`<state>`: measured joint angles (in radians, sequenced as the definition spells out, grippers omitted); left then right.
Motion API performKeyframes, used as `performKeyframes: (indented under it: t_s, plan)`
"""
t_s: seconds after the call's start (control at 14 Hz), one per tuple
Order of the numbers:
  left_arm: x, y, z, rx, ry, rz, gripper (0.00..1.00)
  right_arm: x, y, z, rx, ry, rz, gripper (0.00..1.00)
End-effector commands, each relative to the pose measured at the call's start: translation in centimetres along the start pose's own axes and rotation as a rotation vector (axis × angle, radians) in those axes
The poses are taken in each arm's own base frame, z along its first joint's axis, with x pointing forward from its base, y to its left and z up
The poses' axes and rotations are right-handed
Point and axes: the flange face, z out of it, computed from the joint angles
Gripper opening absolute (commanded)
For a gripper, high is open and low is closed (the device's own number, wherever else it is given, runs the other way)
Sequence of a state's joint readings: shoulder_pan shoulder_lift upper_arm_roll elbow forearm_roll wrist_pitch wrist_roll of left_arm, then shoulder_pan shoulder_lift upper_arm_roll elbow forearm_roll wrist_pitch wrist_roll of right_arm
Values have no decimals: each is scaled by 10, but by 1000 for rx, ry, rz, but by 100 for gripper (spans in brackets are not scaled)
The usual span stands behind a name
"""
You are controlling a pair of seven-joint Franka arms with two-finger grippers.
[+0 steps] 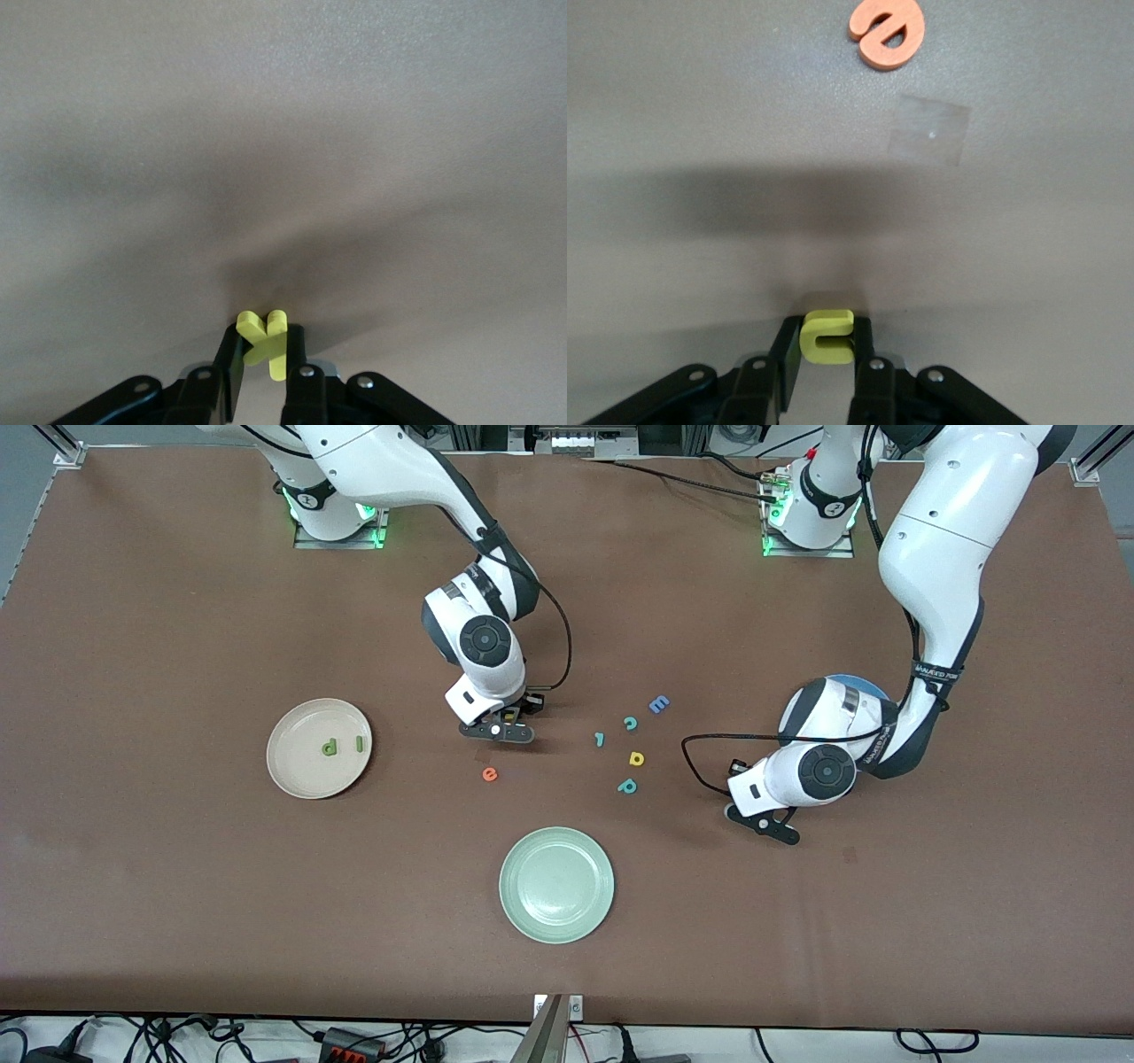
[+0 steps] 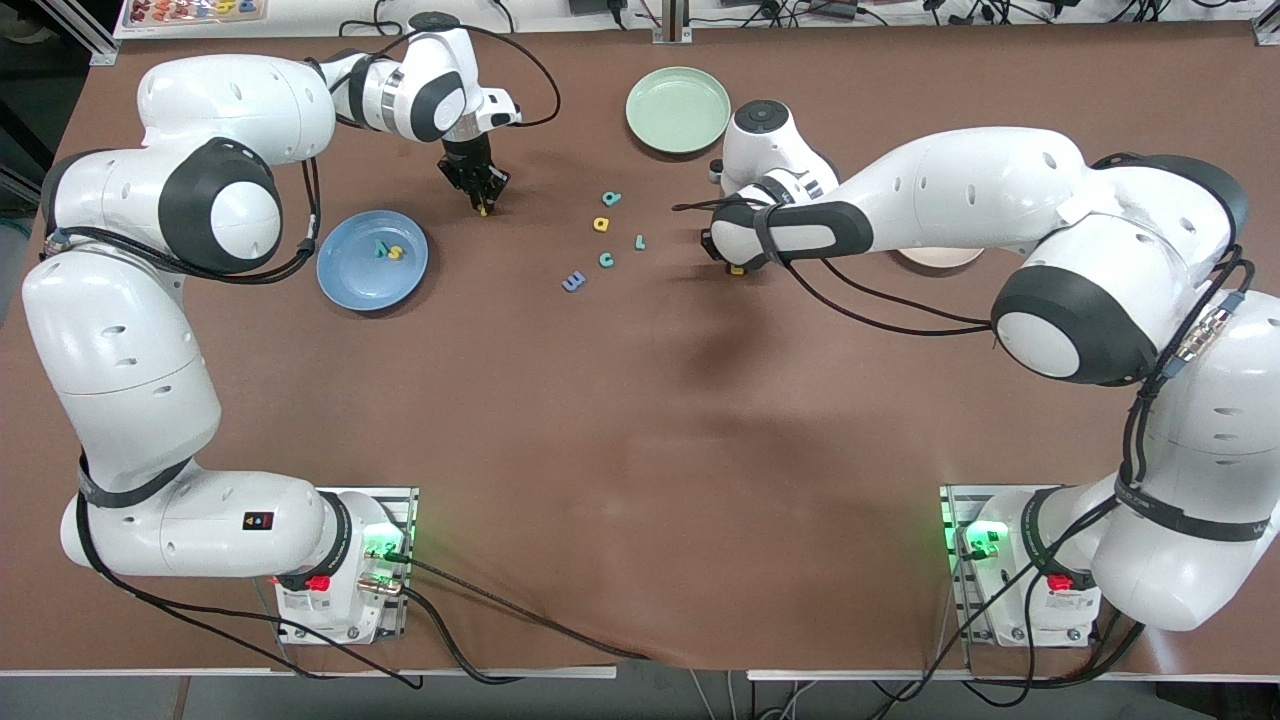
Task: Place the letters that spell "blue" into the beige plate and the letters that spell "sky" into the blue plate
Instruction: 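Place the c and k on the beige and blue plates with both grippers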
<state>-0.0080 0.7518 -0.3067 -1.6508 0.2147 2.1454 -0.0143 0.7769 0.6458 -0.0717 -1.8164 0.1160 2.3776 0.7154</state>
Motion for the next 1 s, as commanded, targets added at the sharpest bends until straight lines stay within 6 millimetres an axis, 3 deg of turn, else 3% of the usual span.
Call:
performKeyframes:
  t_s: [0.0, 0.14, 0.29, 0.36, 0.57, 0.72, 0.79, 0.93]
  plan:
    - [-1, 0, -10, 1, 19, 22, 2, 5, 6, 0, 3, -3, 28, 17]
    - [-4, -1, -33, 16, 31, 22, 2, 14, 13, -8, 14, 7, 36, 16]
    - [-21, -6, -71, 45, -35, 30, 3, 32, 29, -41, 43, 29, 60, 16]
    - [-33, -12, -84, 57, -89, 13, 6, 46, 49, -53, 38, 16, 70, 16]
    - [-62, -78, -82, 48, -190, -79, 6, 92, 140, -68, 13, -59, 33, 16]
    - [-84, -72, -71, 22, -380, -85, 6, 110, 194, -74, 11, -105, 4, 16]
    - [-92, -51, -59, 39, -500, -82, 99, 115, 221, -73, 11, -134, 2, 16]
    - [-85, -38, -59, 84, -478, 38, 100, 120, 272, -70, 16, -177, 19, 16]
